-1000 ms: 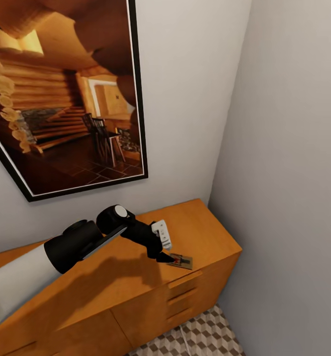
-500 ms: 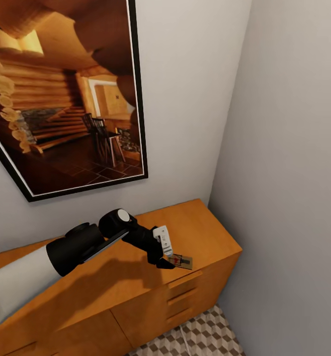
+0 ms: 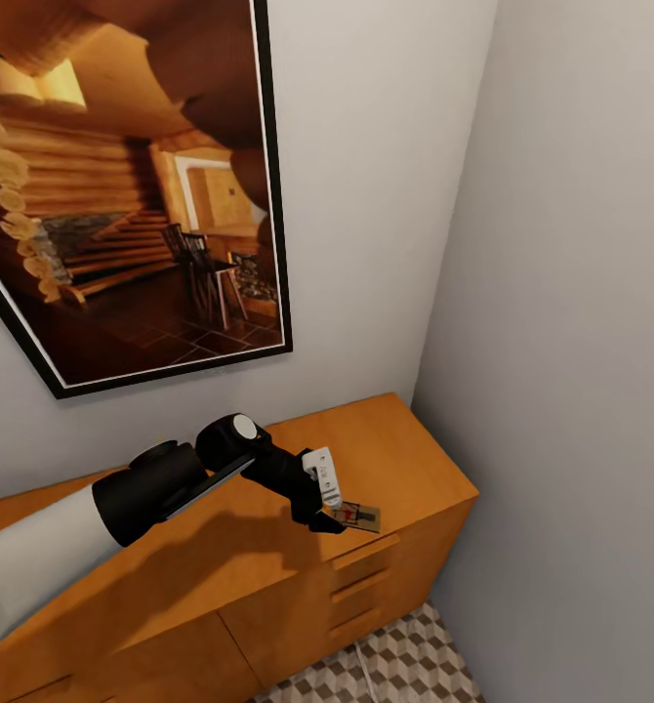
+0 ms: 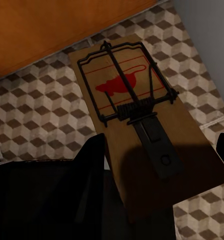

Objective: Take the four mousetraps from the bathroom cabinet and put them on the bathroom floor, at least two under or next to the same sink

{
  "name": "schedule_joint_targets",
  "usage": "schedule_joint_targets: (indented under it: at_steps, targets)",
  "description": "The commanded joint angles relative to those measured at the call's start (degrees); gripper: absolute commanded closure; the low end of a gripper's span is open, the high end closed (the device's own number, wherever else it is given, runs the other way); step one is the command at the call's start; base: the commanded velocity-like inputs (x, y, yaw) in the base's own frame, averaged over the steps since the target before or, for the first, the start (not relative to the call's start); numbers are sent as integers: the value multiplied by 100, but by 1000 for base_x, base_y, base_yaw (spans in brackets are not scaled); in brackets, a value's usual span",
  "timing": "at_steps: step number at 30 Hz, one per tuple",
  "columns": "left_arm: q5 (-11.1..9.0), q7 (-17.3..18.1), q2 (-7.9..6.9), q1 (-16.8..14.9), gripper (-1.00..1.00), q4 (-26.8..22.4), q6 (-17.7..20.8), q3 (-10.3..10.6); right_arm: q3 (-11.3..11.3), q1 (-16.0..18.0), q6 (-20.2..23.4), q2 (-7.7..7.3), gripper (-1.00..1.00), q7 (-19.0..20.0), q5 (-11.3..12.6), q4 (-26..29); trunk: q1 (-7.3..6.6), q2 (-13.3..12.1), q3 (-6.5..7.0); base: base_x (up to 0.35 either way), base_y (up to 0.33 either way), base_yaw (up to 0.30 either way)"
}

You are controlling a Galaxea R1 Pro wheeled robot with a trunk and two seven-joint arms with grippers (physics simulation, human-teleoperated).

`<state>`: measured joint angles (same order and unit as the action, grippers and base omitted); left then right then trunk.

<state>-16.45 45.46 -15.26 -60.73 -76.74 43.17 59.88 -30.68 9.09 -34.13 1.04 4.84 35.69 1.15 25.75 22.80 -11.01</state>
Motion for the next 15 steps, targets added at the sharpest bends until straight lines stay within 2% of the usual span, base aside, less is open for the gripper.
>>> schedule_joint_targets:
  at_steps: [1, 15]
  targets:
    - [-33, -11, -3, -9, -100, 10, 29, 38, -8, 6, -25, 2, 100, 40, 61, -10, 3, 12, -12, 0, 0, 0]
    - [-33, -11, 22, -9, -100, 36, 24, 128, -8, 6, -23, 2, 100, 43, 61, -10, 3, 12, -74, 0, 0, 0]
